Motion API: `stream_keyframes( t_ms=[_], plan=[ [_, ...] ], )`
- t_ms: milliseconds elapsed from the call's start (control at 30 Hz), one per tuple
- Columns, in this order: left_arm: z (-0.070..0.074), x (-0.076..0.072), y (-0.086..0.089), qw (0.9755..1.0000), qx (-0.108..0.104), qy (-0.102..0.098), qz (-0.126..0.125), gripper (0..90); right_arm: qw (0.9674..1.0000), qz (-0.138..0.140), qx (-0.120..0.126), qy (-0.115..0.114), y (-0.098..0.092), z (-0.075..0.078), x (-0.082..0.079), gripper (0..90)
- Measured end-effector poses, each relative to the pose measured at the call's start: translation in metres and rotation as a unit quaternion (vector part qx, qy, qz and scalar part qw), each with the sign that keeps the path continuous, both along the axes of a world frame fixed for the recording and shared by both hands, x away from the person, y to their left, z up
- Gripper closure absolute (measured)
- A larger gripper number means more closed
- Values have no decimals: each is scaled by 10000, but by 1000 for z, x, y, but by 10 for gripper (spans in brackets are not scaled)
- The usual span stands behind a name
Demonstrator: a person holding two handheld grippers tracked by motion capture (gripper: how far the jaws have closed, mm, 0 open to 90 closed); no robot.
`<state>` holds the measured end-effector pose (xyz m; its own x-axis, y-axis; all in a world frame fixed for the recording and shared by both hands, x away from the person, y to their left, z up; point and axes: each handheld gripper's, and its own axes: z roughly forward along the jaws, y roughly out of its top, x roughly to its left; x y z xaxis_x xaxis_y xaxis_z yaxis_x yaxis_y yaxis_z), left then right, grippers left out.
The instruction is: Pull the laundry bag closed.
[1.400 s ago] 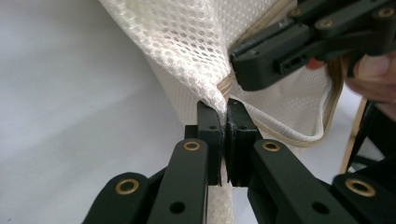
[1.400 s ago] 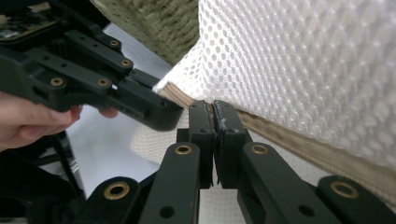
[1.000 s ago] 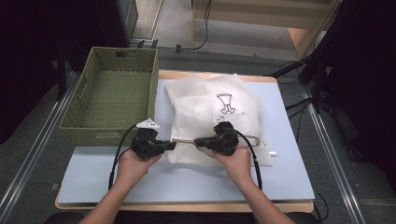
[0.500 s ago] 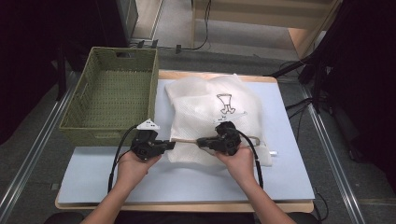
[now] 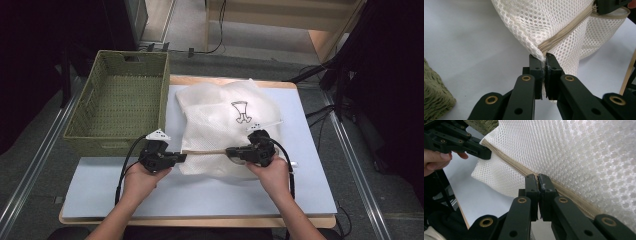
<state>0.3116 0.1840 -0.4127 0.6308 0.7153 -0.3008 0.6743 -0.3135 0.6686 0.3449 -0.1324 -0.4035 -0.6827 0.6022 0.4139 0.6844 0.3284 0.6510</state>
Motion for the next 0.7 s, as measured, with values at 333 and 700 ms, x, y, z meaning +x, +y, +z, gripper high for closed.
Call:
stream_keyframes(
  t_ms=[333,700],
  plan=[
    [0,2,1,10000,42,14,-9,873,9999,30,39,104,-1,1,0,886],
    [-3,3,6,9999,100,73,91,873,9997,-237,-17,90,-24,4,-2,886]
  ],
)
